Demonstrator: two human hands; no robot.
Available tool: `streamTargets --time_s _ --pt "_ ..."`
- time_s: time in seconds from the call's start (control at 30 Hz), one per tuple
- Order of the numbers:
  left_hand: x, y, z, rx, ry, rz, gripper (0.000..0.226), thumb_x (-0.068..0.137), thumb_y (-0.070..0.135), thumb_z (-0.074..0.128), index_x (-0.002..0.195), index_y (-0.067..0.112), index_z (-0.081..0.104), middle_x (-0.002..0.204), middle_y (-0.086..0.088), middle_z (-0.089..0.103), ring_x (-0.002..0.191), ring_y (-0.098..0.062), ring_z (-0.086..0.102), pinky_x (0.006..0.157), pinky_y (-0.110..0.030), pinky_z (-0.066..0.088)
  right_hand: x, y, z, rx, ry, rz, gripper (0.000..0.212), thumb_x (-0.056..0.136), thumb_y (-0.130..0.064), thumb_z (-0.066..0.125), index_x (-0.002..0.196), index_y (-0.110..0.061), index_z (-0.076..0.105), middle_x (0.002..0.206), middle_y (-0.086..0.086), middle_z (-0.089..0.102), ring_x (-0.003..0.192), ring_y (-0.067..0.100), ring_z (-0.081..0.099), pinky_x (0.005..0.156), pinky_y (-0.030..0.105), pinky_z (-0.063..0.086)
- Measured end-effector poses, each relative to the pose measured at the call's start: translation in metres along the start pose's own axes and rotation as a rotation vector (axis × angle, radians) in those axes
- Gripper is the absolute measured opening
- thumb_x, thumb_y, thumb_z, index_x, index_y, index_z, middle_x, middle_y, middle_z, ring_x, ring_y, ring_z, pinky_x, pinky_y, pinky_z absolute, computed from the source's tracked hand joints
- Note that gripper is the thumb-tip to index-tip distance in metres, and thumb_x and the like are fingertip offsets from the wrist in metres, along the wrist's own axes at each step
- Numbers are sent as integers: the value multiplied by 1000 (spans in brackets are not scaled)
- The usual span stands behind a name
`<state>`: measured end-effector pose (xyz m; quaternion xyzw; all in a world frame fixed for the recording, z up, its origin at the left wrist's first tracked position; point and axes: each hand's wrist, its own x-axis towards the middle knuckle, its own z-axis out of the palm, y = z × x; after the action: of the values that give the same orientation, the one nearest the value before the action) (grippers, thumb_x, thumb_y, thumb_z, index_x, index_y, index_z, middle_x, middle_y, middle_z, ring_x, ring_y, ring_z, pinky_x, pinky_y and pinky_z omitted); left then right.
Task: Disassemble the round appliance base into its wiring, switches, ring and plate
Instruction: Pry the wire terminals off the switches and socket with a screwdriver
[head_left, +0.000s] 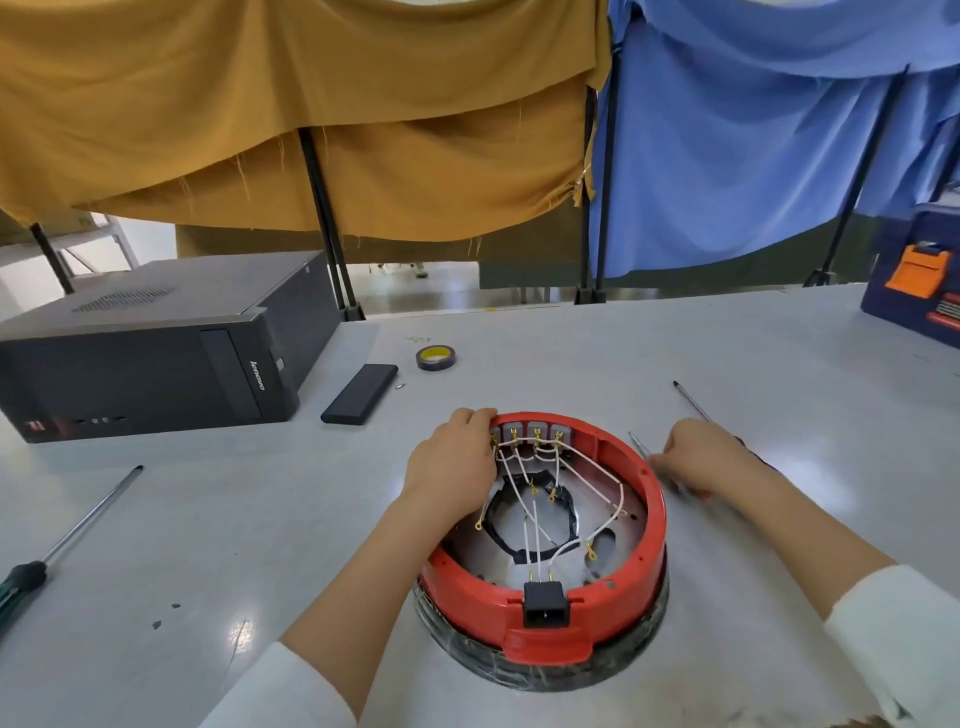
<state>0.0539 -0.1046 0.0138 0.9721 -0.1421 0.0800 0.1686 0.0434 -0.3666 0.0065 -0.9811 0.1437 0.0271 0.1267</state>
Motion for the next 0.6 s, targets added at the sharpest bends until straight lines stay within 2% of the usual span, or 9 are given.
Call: streamTargets --time_s 0.1,0.17,0.23,0.33,0.43,0.5,0.6 --pt "-2 -3 0 -23 4 -16 47 97 15 31 142 25 32 143 1 37 123 -23 45 90 -37 43 5 1 11 -42 36 -18 40 86 -32 57 55 -13 41 52 3 42 58 23 45 45 25 28" --pt "-3 -5 -2 -54 7 -30 48 96 14 30 142 28 34 143 4 38 124 -21 44 90 -36 42 8 0 13 -26 37 -6 41 86 -29 56 54 -12 39 52 4 42 55 23 44 46 26 29" --pt "-3 -7 -3 -88 6 -42 48 96 13 29 141 29 36 143 6 39 125 -19 44 92 -34 41 8 -3 10 92 62 -26 37 86 -27 55 56 -9 44 54 5 51 54 23 49 50 27 34" --pt "-2 -9 -5 -175 -3 -71 47 96 13 31 138 30 41 141 6 42 126 -17 44 95 -30 37 1 -18 -3 558 122 -135 21 88 -21 59 73 -6 56 64 2 69 48 16 60 44 24 42" --pt "0 -10 -8 -280 -20 -107 45 94 14 37 136 31 44 140 6 46 125 -16 45 96 -30 37 -12 -42 -23 937 131 -301 10 87 -17 65 84 -10 59 66 4 71 44 12 58 38 21 42" --pt "-1 -10 -9 -397 -23 -126 45 93 14 41 135 32 43 137 9 49 121 -13 49 97 -31 39 -18 -60 -30 1125 50 -351 5 85 -16 68 89 -12 67 67 3 70 47 11 57 41 19 43" --pt "-2 -11 -11 -568 9 -156 44 92 11 43 131 32 45 130 11 55 107 -9 56 96 -32 44 -18 -88 -25 1433 -158 -298 10 81 -9 71 91 -7 71 61 0 60 49 6 50 42 16 41"
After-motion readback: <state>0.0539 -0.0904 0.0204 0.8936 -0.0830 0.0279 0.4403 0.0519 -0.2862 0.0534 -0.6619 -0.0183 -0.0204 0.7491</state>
